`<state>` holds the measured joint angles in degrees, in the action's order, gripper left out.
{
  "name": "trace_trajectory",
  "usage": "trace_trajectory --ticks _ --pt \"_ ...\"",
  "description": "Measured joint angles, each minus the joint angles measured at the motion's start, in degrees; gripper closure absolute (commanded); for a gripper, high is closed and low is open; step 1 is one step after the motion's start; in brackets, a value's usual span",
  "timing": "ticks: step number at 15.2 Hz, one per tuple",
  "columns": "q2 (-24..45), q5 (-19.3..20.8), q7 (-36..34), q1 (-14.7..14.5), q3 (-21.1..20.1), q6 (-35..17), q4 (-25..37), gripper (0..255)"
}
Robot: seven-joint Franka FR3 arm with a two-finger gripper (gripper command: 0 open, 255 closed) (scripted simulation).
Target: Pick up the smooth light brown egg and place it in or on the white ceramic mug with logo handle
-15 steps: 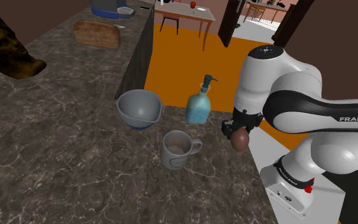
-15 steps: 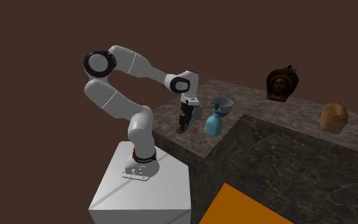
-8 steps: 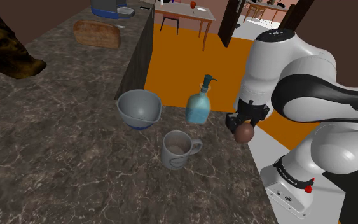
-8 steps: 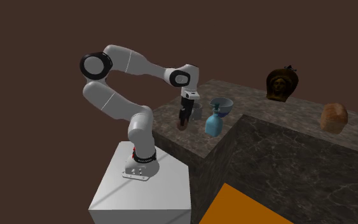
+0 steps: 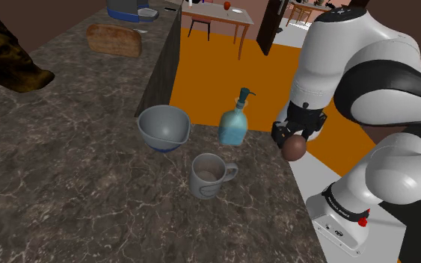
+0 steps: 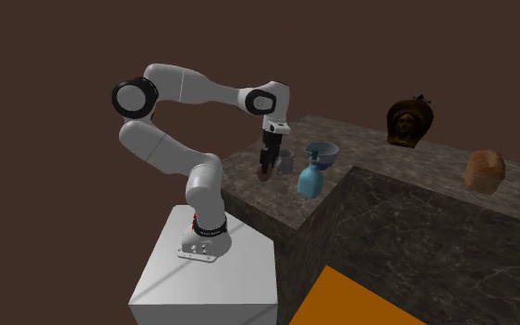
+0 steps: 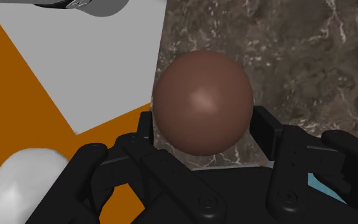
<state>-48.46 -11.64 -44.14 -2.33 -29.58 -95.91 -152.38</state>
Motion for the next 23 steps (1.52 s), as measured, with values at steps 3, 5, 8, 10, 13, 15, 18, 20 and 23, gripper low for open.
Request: trace_trajectory --ticks 3,5,8,10,13,15,18,20,23 --pt "-0.17 0.62 0.23 0.27 0.68 2.11 1.96 255" --pt "-0.25 1.15 0.48 0.52 1.28 3.78 3.59 255" --pt "-0.54 1.68 0.69 0.65 1.95 6.04 5.55 255" --pt "-0.42 2.06 0.81 0.86 2.32 7.34 7.0 255" --pt "3.48 1.39 -1.41 1.67 -0.09 7.35 11.09 255" --pt "7.47 0.5 -3.99 2.43 -3.16 5.74 13.64 255" --pt "14.33 0.7 -7.71 4.44 -7.38 4.43 19.41 255" --pt "18.93 1.32 -10.54 5.82 -10.39 3.94 23.49 255" --pt "25.98 3.27 -15.14 7.91 -14.97 3.92 30.07 255"
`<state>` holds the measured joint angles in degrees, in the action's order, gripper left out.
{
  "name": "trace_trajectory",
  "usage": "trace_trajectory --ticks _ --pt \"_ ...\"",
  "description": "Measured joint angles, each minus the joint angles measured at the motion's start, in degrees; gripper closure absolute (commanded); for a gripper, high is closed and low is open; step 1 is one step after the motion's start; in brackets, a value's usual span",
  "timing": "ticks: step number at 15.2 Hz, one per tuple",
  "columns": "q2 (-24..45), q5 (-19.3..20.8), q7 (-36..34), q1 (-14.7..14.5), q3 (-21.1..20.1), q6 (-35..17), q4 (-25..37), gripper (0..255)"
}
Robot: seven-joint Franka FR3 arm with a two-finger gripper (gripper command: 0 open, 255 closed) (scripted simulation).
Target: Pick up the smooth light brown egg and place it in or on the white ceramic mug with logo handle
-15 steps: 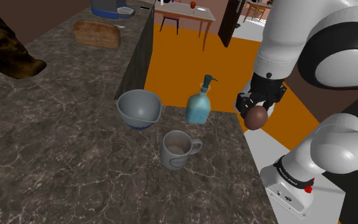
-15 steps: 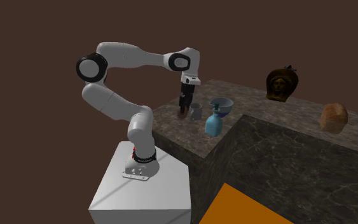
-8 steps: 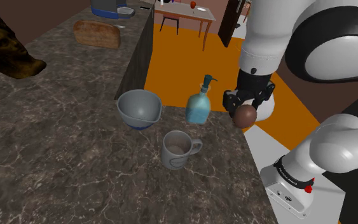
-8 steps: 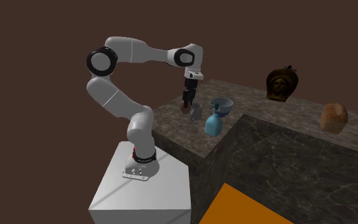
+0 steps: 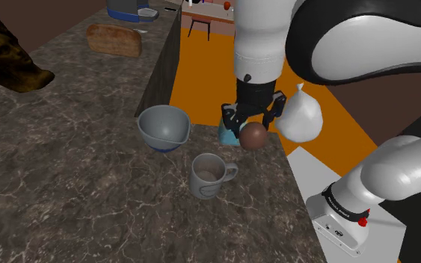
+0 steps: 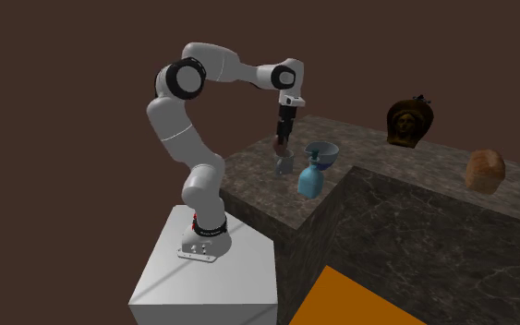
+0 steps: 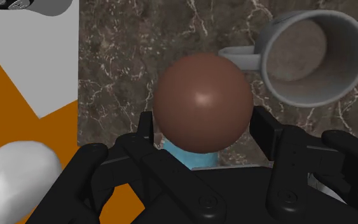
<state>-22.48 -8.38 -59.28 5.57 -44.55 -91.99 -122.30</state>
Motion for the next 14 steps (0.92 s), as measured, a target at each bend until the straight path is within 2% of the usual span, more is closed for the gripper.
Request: trace_trajectory --ticks 3,4,5,14 --pt "8.21 3.45 -5.76 1.84 -5.32 -0.44 6.21 255" --pt "12.6 5.81 -8.68 2.52 -7.84 -0.26 9.46 255" --pt "14.65 7.03 -10.06 2.73 -8.72 -0.28 10.76 255" --pt "18.34 9.26 -13.03 2.56 -10.31 -6.45 6.84 255"
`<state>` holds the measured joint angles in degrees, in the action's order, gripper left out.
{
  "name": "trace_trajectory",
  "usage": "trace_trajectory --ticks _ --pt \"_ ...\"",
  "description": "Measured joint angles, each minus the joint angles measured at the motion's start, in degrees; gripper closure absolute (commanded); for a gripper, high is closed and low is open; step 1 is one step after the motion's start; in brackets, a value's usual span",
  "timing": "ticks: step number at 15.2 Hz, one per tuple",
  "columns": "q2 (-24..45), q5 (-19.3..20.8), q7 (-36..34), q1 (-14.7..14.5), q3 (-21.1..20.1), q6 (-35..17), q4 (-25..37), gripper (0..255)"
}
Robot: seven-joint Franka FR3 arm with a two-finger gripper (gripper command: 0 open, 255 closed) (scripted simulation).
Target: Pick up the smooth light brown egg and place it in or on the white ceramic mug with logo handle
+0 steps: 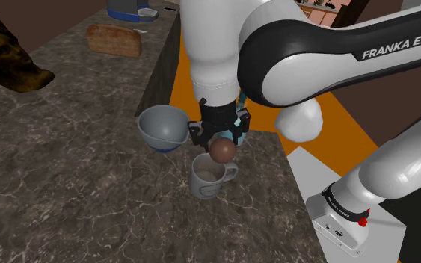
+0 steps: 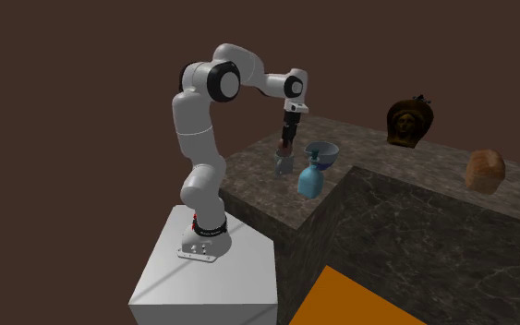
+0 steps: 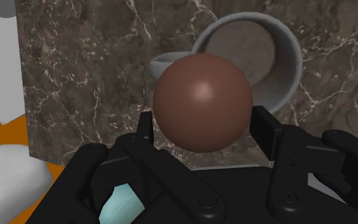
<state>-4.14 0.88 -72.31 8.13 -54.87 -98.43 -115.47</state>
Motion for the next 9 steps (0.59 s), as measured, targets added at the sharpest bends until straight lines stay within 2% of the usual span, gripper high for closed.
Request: trace_trajectory --ticks 5,9 --pt "1.78 1.3 -1.42 -0.18 -0.6 -3.22 -2.08 255" --pt "1.86 1.38 -1.43 -0.15 -0.61 -3.59 -2.29 255"
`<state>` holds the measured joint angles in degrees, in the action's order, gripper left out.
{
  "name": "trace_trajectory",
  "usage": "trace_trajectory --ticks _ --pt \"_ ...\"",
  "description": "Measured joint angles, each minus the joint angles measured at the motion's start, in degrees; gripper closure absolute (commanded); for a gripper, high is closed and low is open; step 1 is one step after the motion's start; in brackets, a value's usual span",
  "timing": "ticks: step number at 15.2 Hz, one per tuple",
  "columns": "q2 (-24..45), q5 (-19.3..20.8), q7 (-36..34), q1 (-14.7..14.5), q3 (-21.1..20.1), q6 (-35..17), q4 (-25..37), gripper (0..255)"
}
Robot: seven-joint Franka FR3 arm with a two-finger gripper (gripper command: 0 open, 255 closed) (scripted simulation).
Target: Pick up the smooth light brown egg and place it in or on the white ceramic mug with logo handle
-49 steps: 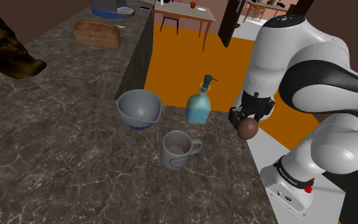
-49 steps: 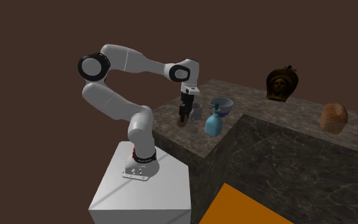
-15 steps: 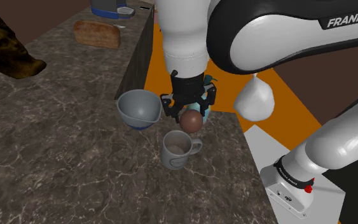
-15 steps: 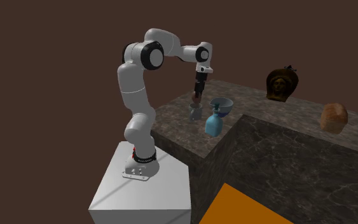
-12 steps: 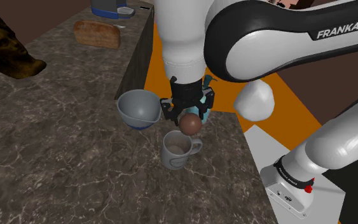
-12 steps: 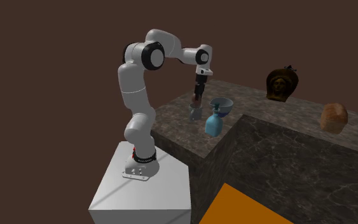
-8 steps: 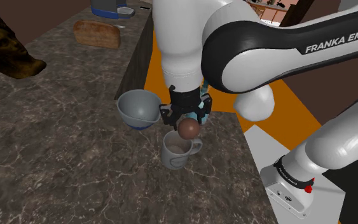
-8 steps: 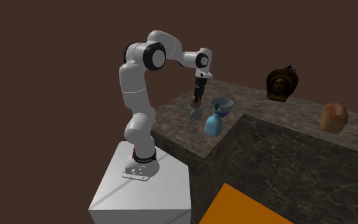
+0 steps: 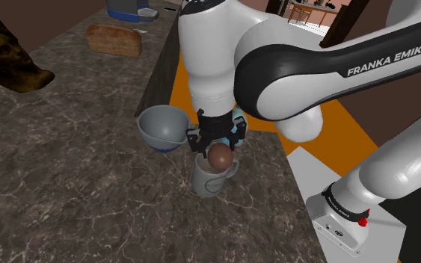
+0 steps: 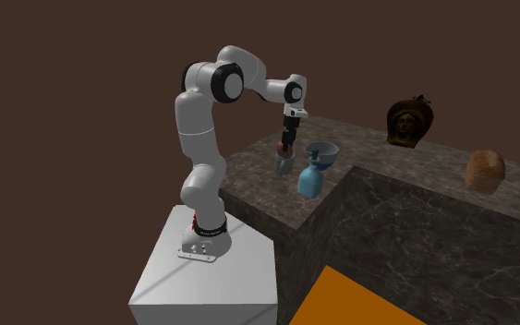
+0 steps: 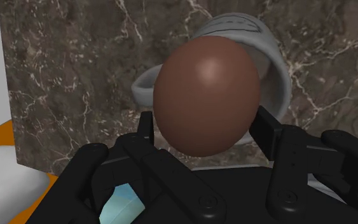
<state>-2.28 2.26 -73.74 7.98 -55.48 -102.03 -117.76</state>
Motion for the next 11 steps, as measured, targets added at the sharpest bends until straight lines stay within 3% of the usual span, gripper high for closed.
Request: trace_trajectory --ticks 2,3,11 --pt "0.11 0.08 -0.07 0.0 -0.03 -0.05 0.01 255" --pt "0.07 0.04 -0.07 0.0 -0.03 -0.06 -0.04 0" --pt "0.75 0.41 -0.63 -0.14 -0.26 1.86 2.03 0"
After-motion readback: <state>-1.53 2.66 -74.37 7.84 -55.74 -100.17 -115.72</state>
